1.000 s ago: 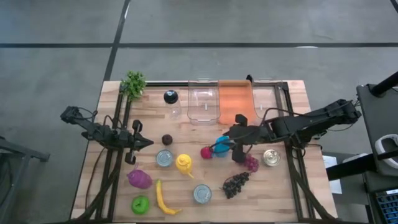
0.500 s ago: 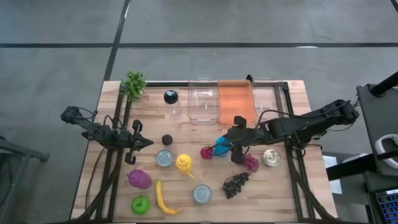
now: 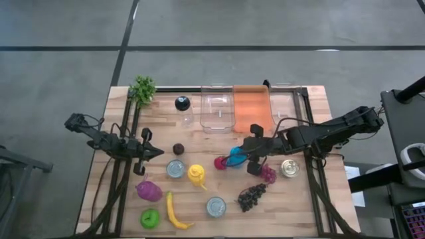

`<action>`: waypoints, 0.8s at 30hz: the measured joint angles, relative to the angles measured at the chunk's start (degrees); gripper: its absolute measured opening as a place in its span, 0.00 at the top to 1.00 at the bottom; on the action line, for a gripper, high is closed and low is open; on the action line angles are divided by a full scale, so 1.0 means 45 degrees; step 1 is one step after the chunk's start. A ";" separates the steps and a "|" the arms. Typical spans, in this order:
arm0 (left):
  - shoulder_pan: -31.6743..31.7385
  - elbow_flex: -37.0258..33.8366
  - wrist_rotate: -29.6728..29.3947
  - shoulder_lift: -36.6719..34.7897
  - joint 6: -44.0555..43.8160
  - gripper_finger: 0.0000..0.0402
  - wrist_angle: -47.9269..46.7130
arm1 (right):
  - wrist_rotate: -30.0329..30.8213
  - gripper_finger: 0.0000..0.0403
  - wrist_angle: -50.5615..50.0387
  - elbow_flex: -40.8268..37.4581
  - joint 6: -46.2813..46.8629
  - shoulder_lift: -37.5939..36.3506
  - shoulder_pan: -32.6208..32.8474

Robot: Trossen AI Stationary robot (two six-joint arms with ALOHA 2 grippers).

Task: Pick & Place Food Item
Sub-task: Put the blue tumbler into the right transparent bin

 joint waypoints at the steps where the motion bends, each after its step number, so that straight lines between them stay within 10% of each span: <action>1: 0.0003 0.0000 -0.0001 0.0000 0.0000 0.96 0.0000 | -0.0001 0.85 -0.0006 -0.0005 0.0000 0.0000 0.0000; 24: 0.0001 0.0000 -0.0003 0.0000 0.0000 0.96 0.0000 | 0.0101 0.86 -0.0164 -0.0087 -0.0068 -0.0453 -0.0005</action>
